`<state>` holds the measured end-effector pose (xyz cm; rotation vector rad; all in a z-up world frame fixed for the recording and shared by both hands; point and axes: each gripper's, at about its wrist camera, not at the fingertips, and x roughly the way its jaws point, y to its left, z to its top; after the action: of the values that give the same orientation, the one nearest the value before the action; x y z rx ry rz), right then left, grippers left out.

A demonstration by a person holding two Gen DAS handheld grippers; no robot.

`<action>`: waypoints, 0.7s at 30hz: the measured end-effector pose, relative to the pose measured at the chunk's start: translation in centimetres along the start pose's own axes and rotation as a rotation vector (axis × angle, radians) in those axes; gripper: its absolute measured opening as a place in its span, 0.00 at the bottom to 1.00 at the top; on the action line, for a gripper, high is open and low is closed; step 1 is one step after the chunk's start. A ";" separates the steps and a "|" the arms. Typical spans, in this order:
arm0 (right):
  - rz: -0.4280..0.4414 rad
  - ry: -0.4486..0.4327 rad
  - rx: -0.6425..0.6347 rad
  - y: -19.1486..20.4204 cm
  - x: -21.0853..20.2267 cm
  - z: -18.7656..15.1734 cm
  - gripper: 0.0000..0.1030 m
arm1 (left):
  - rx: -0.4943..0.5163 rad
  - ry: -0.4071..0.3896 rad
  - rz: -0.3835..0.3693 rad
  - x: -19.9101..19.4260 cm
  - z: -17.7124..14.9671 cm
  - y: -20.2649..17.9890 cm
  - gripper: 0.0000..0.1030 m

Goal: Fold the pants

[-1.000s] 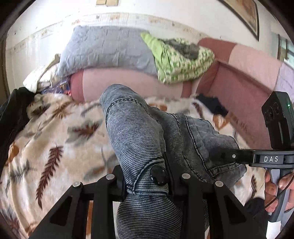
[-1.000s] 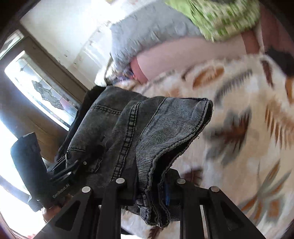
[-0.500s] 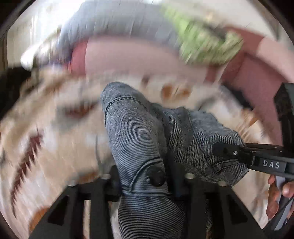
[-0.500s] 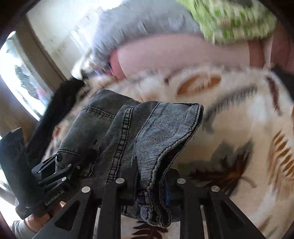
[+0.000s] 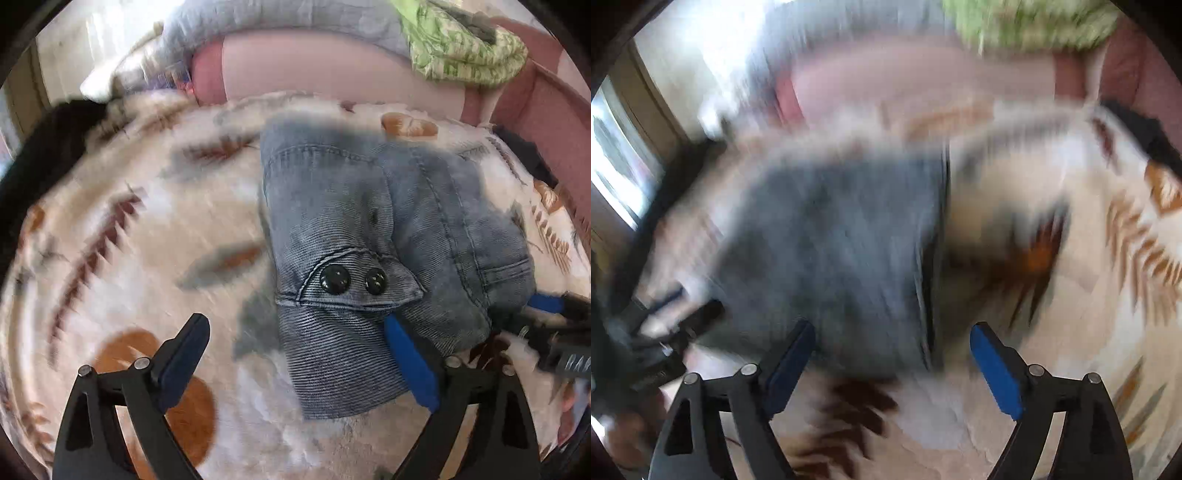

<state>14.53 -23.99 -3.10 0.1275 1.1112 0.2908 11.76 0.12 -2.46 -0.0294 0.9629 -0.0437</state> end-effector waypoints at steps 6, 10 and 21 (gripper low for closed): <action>0.010 -0.228 -0.053 2.5 -9.8 -1.4 0.90 | -0.047 -0.148 0.019 -7.8 -0.3 0.9 0.94; 0.034 -0.316 -0.055 3.1 -13.4 -4.8 0.98 | -0.049 -0.197 0.041 -11.4 -2.3 0.6 0.94; -0.028 -0.267 -0.068 2.7 -11.5 -11.3 1.00 | -0.074 -0.196 0.032 -13.8 -7.3 0.2 0.94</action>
<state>-0.73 -25.29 2.48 0.0875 0.8366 0.2779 -2.06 0.94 4.70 -0.0849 0.7686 0.0236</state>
